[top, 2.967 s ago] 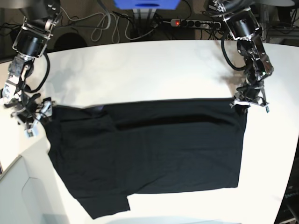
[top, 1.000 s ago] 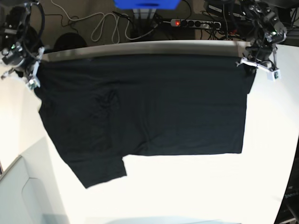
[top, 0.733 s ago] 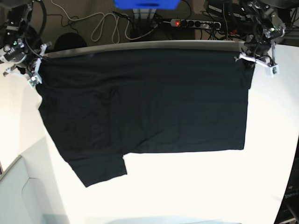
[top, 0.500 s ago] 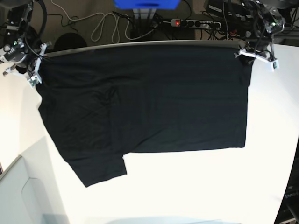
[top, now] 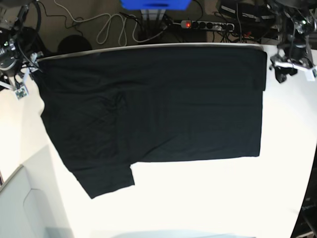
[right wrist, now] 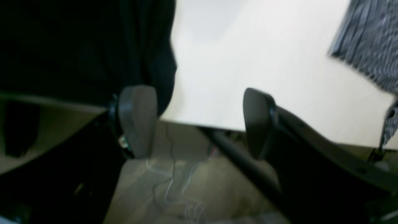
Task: Fold the T-shirt properly
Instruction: 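Move both grippers to the hem corners and grasp them, then lift the hem and fold it over onto the collar edge, then lower the folded hem and open both grippers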
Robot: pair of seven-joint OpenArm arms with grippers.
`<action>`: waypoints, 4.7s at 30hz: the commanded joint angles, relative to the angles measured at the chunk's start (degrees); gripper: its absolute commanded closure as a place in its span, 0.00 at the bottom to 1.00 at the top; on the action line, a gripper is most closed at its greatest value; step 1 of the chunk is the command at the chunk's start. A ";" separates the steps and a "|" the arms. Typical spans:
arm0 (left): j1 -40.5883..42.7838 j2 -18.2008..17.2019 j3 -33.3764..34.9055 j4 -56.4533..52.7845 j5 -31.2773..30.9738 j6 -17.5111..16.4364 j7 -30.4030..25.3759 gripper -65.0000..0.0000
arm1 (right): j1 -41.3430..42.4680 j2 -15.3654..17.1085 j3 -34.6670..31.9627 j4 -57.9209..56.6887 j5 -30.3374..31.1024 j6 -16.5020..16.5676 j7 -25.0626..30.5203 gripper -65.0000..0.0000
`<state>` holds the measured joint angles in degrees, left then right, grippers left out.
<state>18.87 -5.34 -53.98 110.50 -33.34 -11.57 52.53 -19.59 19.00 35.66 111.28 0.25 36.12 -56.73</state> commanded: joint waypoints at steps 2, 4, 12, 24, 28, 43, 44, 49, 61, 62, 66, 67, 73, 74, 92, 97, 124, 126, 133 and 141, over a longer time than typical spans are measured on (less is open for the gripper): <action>-4.50 -1.91 -0.31 0.93 -0.64 0.10 -1.68 0.51 | 5.66 0.82 0.16 -0.30 -0.30 0.50 0.77 0.35; -8.98 -2.61 -0.05 -1.35 -0.55 0.28 -1.68 0.51 | 11.90 0.47 -2.21 -4.69 -0.30 0.50 0.77 0.35; -28.32 -7.01 10.85 -19.82 9.74 0.28 -5.37 0.51 | 44.87 0.29 -12.14 -39.42 -0.38 0.32 3.32 0.35; -41.07 -13.34 27.21 -54.01 17.91 0.36 -29.72 0.51 | 60.34 -0.24 -19.79 -76.95 -0.47 -6.45 33.13 0.34; -44.15 -14.83 30.72 -62.28 17.91 0.36 -35.79 0.51 | 59.90 -0.41 -22.96 -80.91 -0.47 -11.64 39.37 0.34; -48.81 -14.48 38.20 -75.38 17.91 0.36 -42.38 0.51 | 58.67 -0.41 -26.65 -84.87 -0.30 -17.44 47.63 0.34; -48.81 -14.48 38.20 -75.38 17.91 0.36 -42.38 0.52 | 58.85 -0.41 -26.56 -84.87 -0.30 -17.53 47.89 0.34; -48.63 -14.74 38.28 -75.64 17.91 0.28 -42.29 0.57 | 59.20 -0.32 -26.47 -84.87 -0.12 -18.23 49.56 0.34; -46.87 -14.66 38.28 -75.64 17.91 0.45 -42.29 1.00 | 56.83 -1.55 -27.35 -85.39 -0.91 -21.92 51.06 0.34; -46.61 -14.57 38.28 -75.64 17.91 0.45 -42.29 1.00 | 56.12 -1.55 -27.97 -85.39 -1.53 -21.92 51.06 0.35; -46.70 -14.48 38.28 -75.64 17.91 0.45 -42.29 1.00 | 55.07 -1.73 -31.13 -85.39 -3.11 -21.83 50.97 0.45; -46.70 -14.48 38.28 -75.64 17.91 0.45 -42.29 1.00 | 54.72 -1.73 -31.75 -85.31 -3.11 -21.83 50.97 0.53; -46.61 -14.39 38.28 -74.94 17.83 0.45 -41.85 1.00 | 54.45 -1.47 -31.66 -84.87 -3.11 -22.01 50.62 0.98; -46.61 -14.39 38.28 -74.85 17.74 0.45 -41.85 1.00 | 54.45 -1.38 -31.66 -84.43 -3.11 -22.01 50.62 0.99; -26.92 -13.16 30.99 -32.83 7.89 0.45 -22.86 1.00 | 30.72 -1.20 -14.08 -32.30 -3.02 -13.39 31.81 1.00; -20.59 -9.03 22.99 -24.92 7.72 0.01 -18.20 1.00 | 21.05 -1.73 -10.65 -21.22 -3.02 -9.53 28.91 1.00; -4.76 -6.74 17.62 -21.84 -2.31 0.10 -17.32 0.54 | 7.42 -3.66 -9.77 -12.16 -3.11 -7.68 28.38 0.26; -4.68 -6.83 17.62 -21.22 -2.39 0.10 -17.41 0.54 | 7.42 -3.66 -9.86 -11.11 -3.11 -7.68 26.44 0.26; -5.12 -6.83 17.62 -17.00 -2.22 0.36 -17.24 0.54 | 8.03 -3.66 -10.03 -8.03 -3.11 -7.68 24.51 0.26; -5.38 -6.83 17.71 -17.79 -2.22 0.36 -17.24 0.54 | 8.12 -3.66 -10.03 -7.24 -3.11 -7.68 23.54 0.26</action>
<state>13.76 -11.40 -36.07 91.83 -34.96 -11.03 36.27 -11.97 14.46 25.36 102.87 -3.22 28.18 -34.13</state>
